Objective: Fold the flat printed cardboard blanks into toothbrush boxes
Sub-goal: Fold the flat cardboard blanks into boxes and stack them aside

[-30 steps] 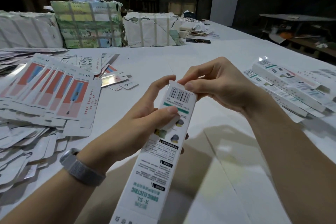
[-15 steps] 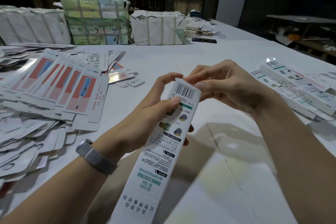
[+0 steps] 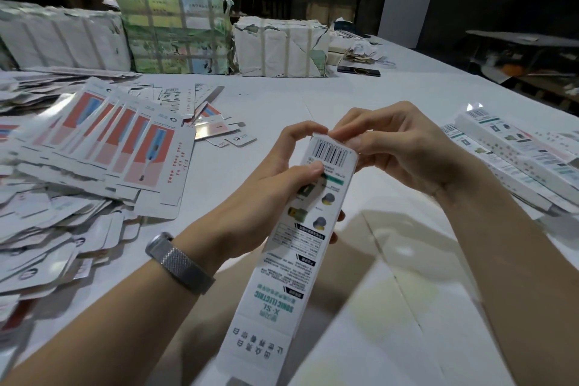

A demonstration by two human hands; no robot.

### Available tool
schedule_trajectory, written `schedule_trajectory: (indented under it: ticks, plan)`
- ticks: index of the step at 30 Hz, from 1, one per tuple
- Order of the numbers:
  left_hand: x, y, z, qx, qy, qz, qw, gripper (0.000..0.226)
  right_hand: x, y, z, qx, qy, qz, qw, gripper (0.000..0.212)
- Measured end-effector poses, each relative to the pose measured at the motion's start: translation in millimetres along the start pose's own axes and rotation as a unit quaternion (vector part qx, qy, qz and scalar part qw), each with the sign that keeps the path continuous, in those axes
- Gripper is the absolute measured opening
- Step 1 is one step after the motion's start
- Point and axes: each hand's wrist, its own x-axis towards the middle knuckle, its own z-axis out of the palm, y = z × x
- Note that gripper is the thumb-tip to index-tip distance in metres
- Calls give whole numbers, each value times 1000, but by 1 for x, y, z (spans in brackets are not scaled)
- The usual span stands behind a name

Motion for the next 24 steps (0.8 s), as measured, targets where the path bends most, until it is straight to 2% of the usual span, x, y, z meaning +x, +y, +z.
schedule_trajectory:
  ticks: [3,9,11,15,24]
  plan:
    - [0,2,3,-19,20,13,1000,19,3,5,8,14,16,-4,1000,26]
    - [0,1,5,-34,58,36,997,14,8,9,14,32,28,-12,999,28]
    - [1,1,5,-41,77,44,995,11,9,12,18,25,42,-18,999,25]
    - [4,-1,6,-76,93,35,992,9,15,23,37,13,122,-71,990,9]
    - [7,-7,10,-105,134,59,984,6,14,27,51,-17,169,-95,981,10]
